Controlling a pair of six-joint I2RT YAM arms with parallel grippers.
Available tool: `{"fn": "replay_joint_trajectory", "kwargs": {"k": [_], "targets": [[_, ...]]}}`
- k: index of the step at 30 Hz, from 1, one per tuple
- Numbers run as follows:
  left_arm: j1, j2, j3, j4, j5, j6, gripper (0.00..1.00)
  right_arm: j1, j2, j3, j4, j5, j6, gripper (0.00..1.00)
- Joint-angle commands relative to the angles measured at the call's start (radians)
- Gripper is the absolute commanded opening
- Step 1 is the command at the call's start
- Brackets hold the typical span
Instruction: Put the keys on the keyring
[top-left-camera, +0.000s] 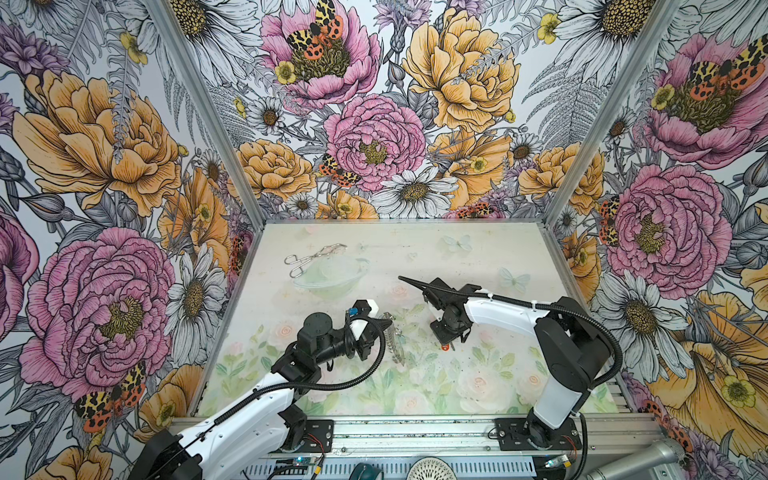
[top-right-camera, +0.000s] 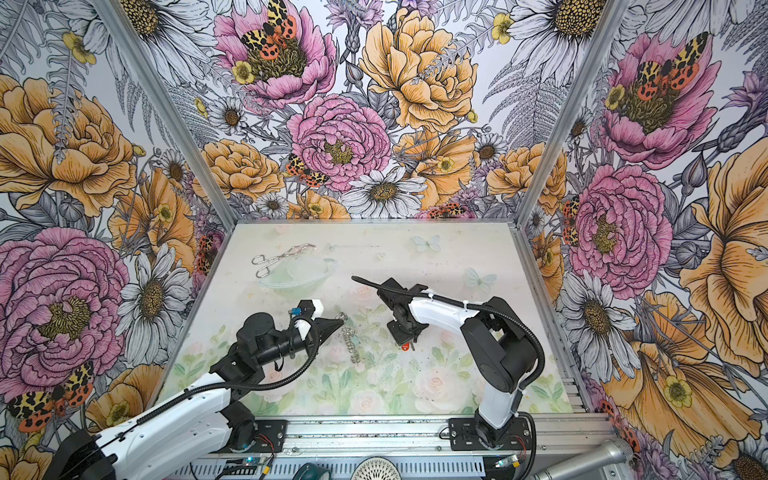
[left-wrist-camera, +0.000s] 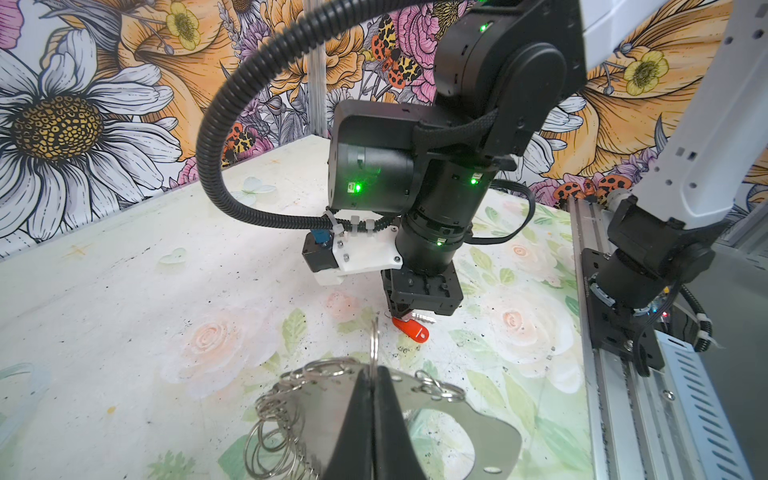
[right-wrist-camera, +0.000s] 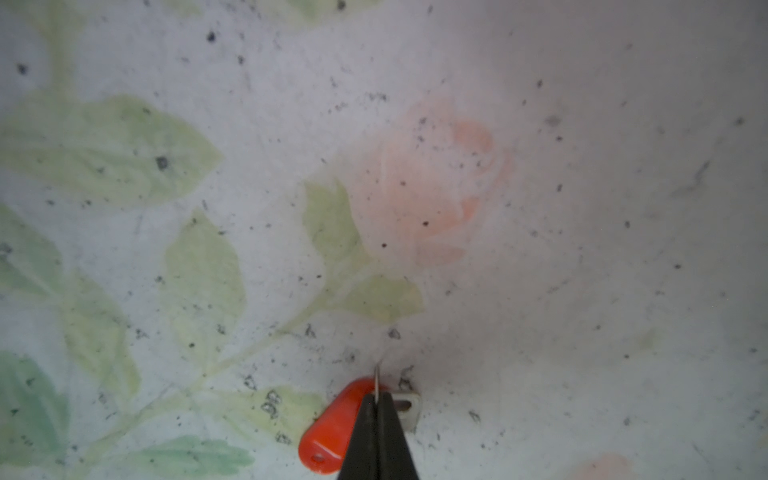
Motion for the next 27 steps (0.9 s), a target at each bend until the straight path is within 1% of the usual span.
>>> {"fn": "replay_joint_trajectory", "kwargs": {"k": [1,8,13,16,18,23,27], "targets": [[0.011,0.003,-0.005,0.053,-0.005,-0.011,0.00,-0.003,-0.008,0.024,-0.032,0.002,0.011,0.01],[0.011,0.013,-0.001,0.054,-0.001,-0.014,0.00,-0.005,0.004,0.028,-0.222,-0.081,0.016,0.00],[0.011,0.016,-0.002,0.060,0.002,-0.015,0.00,0.001,0.013,0.077,-0.370,-0.068,0.008,0.00],[0.011,0.019,-0.003,0.060,0.004,-0.016,0.00,0.000,0.034,0.123,-0.413,-0.070,0.011,0.00],[0.011,0.017,-0.003,0.061,0.005,-0.014,0.00,0.002,0.074,0.154,-0.453,-0.037,0.004,0.00],[0.011,0.017,-0.002,0.060,0.006,-0.016,0.00,0.004,0.167,0.205,-0.478,-0.043,-0.018,0.00],[0.011,0.017,-0.003,0.063,0.007,-0.017,0.00,0.005,0.204,0.242,-0.499,-0.037,-0.030,0.00]]}}
